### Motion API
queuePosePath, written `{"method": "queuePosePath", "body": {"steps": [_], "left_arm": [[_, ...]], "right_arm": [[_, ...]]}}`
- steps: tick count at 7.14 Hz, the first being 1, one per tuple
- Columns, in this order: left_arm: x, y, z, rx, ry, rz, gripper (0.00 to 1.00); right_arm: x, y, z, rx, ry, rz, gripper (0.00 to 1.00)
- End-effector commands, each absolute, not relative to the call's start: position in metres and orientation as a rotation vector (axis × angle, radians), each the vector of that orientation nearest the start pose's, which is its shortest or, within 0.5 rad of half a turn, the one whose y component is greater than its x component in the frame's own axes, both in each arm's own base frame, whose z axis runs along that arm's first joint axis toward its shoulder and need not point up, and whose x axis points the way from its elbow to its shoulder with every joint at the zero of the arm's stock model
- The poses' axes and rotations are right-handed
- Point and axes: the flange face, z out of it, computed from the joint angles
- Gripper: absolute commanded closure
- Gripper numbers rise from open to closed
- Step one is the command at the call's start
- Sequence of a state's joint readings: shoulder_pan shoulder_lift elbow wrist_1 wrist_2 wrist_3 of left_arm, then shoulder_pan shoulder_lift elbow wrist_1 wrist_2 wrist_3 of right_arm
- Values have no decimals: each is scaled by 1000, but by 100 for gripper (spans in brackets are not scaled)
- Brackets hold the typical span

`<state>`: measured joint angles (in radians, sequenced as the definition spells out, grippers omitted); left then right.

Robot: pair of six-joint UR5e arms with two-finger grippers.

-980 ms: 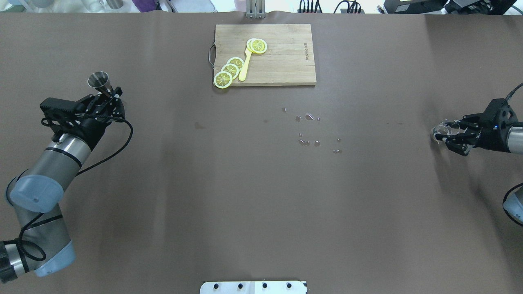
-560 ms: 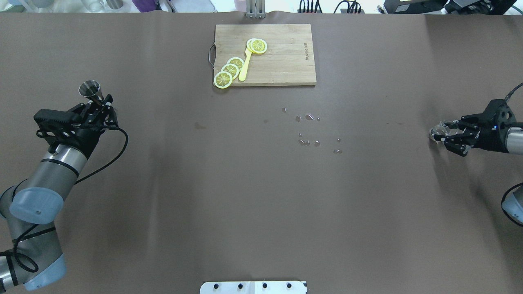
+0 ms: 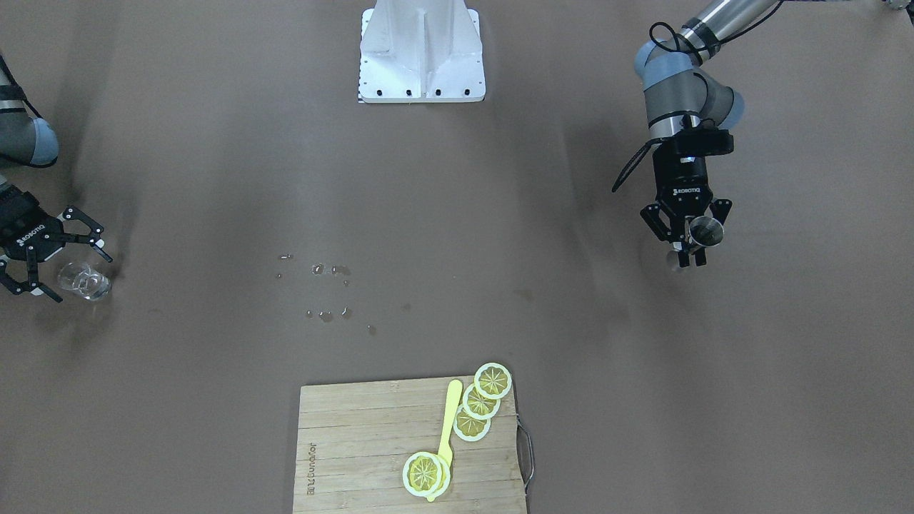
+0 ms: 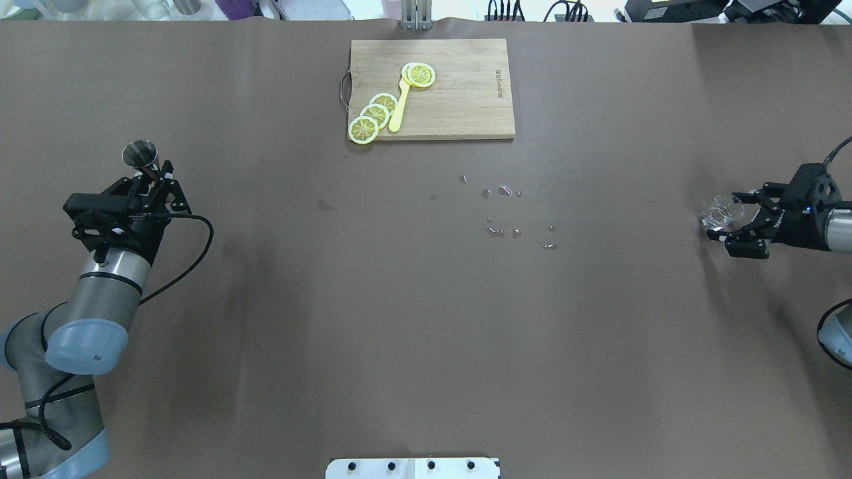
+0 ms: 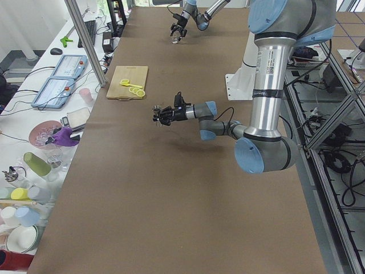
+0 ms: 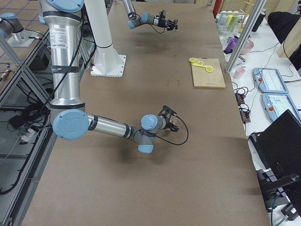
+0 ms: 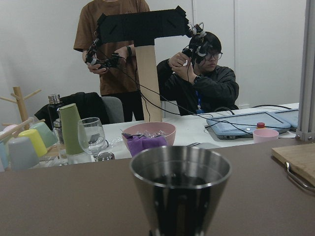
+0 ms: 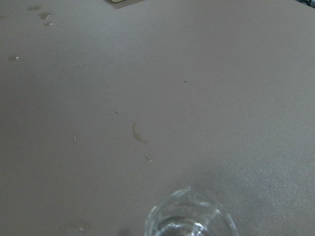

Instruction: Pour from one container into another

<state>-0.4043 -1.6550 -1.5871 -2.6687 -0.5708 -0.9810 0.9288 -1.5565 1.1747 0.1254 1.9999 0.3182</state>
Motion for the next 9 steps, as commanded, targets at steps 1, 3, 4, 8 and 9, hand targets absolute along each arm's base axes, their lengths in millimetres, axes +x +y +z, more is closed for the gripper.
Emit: {"method": "queuePosePath", "body": {"steps": [1, 3, 4, 8, 9], "left_arm": [[395, -398, 480, 1286, 472, -471, 100], [408, -403, 479, 1254, 474, -529, 100], [418, -408, 472, 1243, 474, -544, 100], [427, -422, 481, 1274, 346, -694, 100], [426, -434, 489, 1280, 333, -735, 100]], "right_arm": [[-206, -426, 662, 943, -984, -579, 0], [-158, -417, 674, 906, -990, -550, 0], [-139, -420, 675, 879, -999, -534, 0], [-72, -380, 637, 489, -954, -337, 0], [-52, -384, 620, 352, -957, -242, 0]]}}
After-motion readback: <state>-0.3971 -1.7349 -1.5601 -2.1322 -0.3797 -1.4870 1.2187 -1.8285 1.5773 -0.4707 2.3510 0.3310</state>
